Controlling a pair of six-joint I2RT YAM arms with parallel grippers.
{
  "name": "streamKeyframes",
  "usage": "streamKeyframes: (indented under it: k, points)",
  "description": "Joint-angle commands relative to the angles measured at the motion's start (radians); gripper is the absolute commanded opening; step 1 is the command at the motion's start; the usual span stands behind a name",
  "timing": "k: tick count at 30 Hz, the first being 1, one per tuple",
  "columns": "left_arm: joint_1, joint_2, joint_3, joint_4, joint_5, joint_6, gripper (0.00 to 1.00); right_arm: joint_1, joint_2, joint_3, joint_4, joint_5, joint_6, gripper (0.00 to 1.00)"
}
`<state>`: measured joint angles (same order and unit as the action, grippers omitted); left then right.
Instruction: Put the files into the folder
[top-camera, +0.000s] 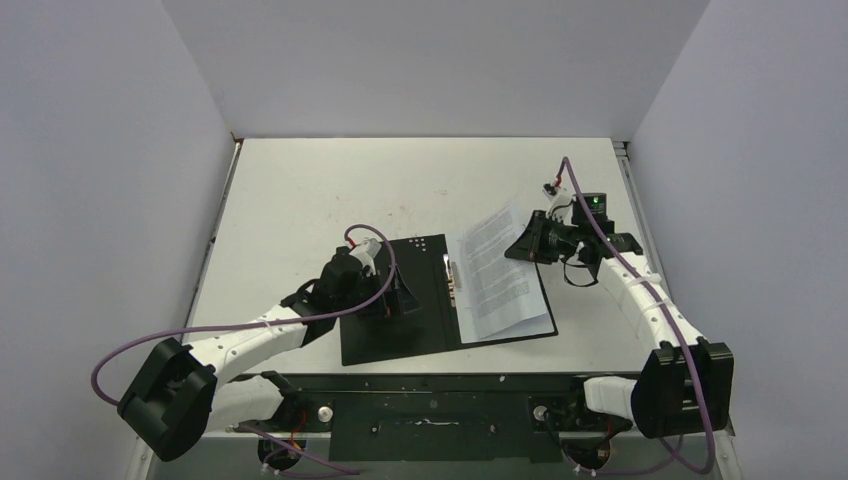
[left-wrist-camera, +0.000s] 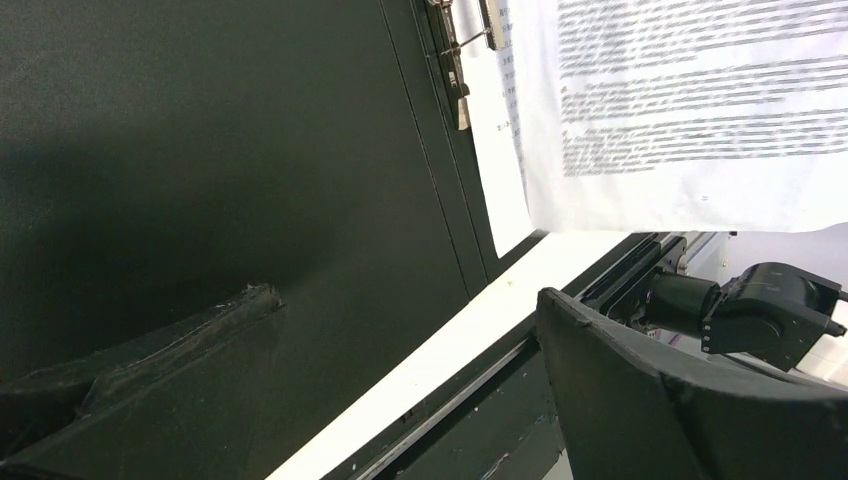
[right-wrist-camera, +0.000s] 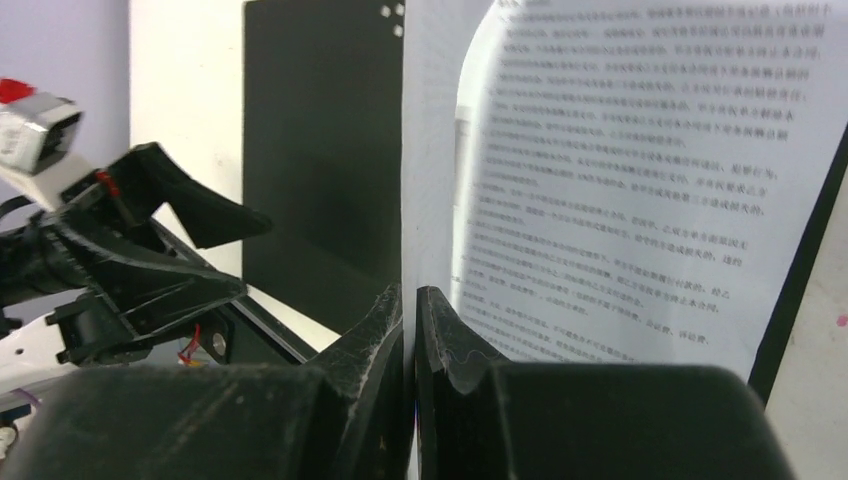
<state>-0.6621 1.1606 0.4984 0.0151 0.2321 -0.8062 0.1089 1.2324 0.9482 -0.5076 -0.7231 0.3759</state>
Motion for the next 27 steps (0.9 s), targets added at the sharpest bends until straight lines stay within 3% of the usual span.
streamKeyframes:
  k: [1,13,27]
  points:
    - [-0.004,-0.012,-0.004,0.06,0.013,0.014,0.97,-0.015,0.032,-0.075,0.103,0.01,0.02,0.05]
    - [-0.004,-0.015,-0.003,0.06,0.015,0.018,0.97,0.002,0.067,-0.065,0.019,0.285,-0.078,0.05]
    - [-0.005,-0.006,-0.008,0.07,0.028,0.017,0.97,0.036,0.142,-0.071,0.085,0.336,-0.078,0.1]
